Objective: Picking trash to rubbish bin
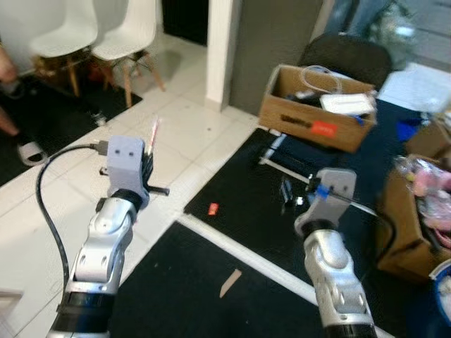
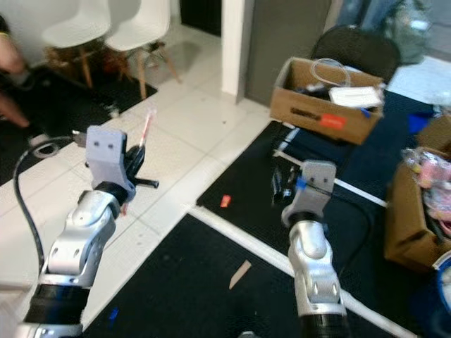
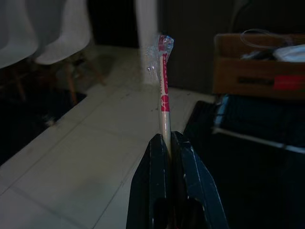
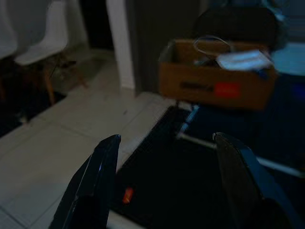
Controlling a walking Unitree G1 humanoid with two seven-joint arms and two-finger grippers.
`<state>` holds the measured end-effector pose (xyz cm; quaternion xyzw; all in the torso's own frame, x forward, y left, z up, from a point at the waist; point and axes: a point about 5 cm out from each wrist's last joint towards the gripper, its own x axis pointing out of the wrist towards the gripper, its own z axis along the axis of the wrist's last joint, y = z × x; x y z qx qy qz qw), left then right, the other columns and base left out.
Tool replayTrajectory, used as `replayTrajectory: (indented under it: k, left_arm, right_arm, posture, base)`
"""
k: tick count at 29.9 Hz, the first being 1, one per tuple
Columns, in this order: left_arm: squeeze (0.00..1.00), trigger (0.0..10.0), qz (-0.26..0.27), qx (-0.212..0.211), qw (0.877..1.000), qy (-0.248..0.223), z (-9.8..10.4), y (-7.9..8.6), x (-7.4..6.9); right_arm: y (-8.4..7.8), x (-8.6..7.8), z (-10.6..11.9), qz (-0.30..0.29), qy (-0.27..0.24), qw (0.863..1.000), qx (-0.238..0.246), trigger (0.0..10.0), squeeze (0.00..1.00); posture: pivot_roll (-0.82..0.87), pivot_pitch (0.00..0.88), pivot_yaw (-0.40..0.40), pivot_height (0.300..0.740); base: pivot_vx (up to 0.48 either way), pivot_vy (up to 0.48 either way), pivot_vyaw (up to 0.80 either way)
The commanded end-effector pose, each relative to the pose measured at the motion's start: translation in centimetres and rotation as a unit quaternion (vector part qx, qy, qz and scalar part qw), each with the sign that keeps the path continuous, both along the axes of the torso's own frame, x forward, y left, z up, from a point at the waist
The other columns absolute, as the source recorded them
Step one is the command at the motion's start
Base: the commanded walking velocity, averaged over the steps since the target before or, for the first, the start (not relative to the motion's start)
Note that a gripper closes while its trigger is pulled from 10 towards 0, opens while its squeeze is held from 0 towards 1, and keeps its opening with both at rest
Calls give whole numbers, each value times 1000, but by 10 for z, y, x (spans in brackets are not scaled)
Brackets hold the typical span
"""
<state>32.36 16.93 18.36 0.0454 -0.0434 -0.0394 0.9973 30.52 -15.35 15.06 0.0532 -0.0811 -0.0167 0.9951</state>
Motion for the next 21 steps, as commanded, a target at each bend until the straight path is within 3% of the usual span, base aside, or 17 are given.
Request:
replayTrajectory:
  k: [1, 15, 21]
  left_arm:
    - [0, 10000, 1, 6, 1000, 14, -4, 3, -1]
    - [0, 10000, 43, 6, 999, 33, -11, 15, -1]
    - [0, 10000, 35, 3, 998, 49, -17, 16, -4]
  right_arm:
    - [2, -2, -10, 3, 20, 1000, 3, 10000, 0]
    - [4, -1, -14, 5, 27, 1000, 10, 10000, 0]
    - [4, -1, -15, 8, 30, 999, 12, 10000, 0]
  posture:
    - [4, 136, 6, 740]
    - [12, 137, 7, 740]
    - [15, 136, 4, 740]
  base:
    - [0, 0, -800]
    - [0, 0, -800]
    - [0, 0, -800]
